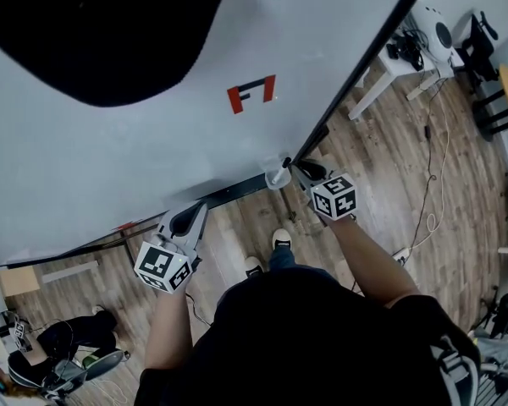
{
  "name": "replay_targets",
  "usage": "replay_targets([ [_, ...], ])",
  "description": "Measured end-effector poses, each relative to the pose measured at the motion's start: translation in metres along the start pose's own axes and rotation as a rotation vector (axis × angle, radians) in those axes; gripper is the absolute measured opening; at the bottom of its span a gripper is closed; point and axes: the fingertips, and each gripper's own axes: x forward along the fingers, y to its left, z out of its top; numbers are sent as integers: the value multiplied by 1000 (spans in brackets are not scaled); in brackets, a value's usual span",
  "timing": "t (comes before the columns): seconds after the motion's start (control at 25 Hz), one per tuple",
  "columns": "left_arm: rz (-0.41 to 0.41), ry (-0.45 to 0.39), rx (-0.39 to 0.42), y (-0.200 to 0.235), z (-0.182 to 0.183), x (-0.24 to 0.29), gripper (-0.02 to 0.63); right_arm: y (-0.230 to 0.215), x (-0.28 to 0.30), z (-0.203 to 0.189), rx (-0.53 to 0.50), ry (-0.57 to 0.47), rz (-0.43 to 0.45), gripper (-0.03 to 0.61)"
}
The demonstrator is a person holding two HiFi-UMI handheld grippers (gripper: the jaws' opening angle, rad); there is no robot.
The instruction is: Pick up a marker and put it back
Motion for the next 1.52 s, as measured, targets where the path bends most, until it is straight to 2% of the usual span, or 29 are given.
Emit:
replay_targets([
  [0.6, 14, 25, -29, 10, -6, 10, 12, -11, 41, -32, 41, 105, 33, 81],
  [1.08, 22, 36, -38, 14, -12, 2, 12, -11, 48, -31, 30, 104, 23, 75],
  [1.52, 24, 28, -18, 3, -3, -6, 12, 2, 30, -12, -2, 48, 32, 63],
])
